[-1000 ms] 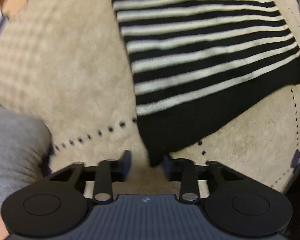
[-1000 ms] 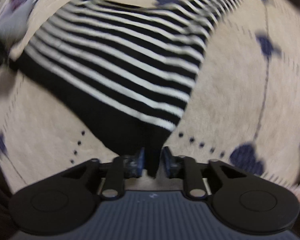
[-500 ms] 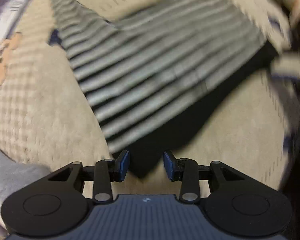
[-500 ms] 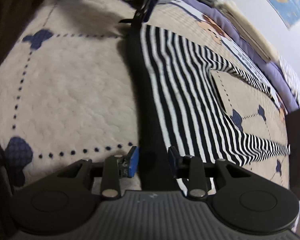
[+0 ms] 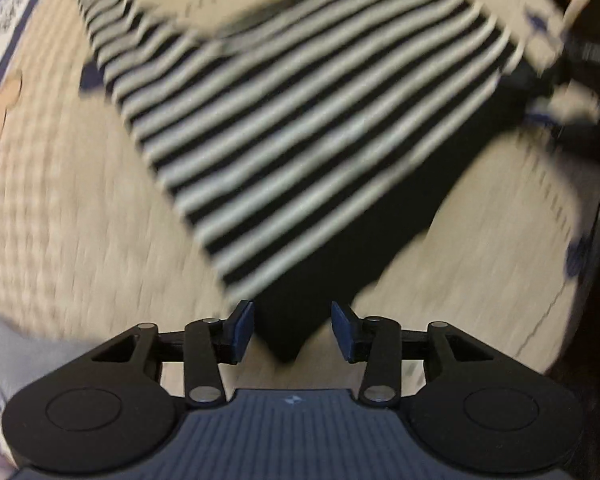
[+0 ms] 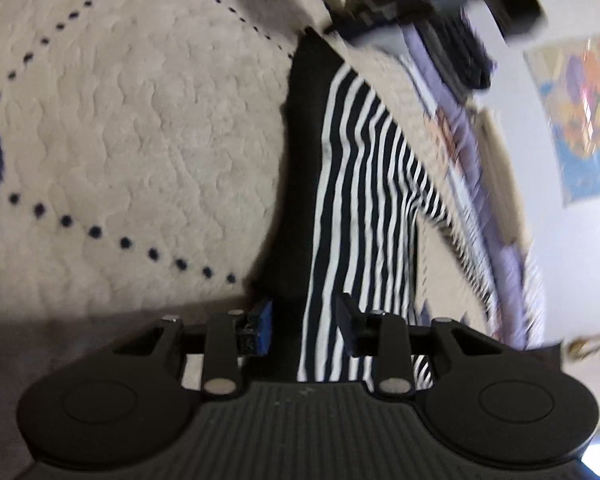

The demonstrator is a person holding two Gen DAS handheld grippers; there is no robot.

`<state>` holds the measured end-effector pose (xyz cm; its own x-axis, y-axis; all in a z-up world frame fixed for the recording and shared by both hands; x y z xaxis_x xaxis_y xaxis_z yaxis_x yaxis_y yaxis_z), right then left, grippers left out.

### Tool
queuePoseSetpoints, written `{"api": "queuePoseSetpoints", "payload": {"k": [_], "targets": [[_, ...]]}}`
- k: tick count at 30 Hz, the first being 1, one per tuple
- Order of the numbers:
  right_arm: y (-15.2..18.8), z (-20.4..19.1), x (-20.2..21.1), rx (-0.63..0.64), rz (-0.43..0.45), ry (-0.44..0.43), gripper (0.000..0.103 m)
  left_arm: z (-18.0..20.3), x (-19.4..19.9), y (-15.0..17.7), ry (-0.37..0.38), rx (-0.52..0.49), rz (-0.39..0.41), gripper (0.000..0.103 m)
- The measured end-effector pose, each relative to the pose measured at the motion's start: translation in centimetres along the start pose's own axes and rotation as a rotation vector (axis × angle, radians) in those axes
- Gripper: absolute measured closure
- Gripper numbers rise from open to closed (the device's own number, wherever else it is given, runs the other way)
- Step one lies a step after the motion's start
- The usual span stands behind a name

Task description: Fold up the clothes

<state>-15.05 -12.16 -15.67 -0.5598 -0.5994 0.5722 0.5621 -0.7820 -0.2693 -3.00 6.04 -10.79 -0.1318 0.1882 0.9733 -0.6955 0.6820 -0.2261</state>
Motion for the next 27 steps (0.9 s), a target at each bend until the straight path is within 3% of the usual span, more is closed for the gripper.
{"api": "queuePoseSetpoints", "payload": {"k": [3, 10, 22, 27], "targets": [[-0.7, -0.2, -0.3, 0.053, 0.034, 0.017, 0.067, 1.1, -1.2, -0.9, 0.020, 0.019, 0.007, 0.059], [-2.6, -0.1, -1.4, 0.111, 0.106, 0.014, 0.067, 3.1, -3.4, 0.0, 0.020, -0.067, -0.042, 0.059], [-6.0, 0.4, -3.4, 0.195, 0.215, 0.015, 0.071, 3.5, -3.2, 0.4, 0.018, -0.079, -0.034, 0.058], [-6.8, 0.5, -3.6, 0.205, 0.220, 0.005, 0.075, 3.7, -3.2, 0.7, 0.018, -0.087, -0.037, 0.059]]}}
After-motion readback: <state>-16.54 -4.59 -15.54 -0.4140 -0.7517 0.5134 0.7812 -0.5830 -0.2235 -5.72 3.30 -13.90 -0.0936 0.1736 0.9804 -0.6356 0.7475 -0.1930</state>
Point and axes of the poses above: each gripper's, at about its wrist camera, not at the fingertips, and x roughly against the way its jaws point, z to its right, y to its underside, the point moved 8 cm from there along -x, roughly the way its jaws point, and after that the axes turned 11 degrees about z, right-handed, at the moved point
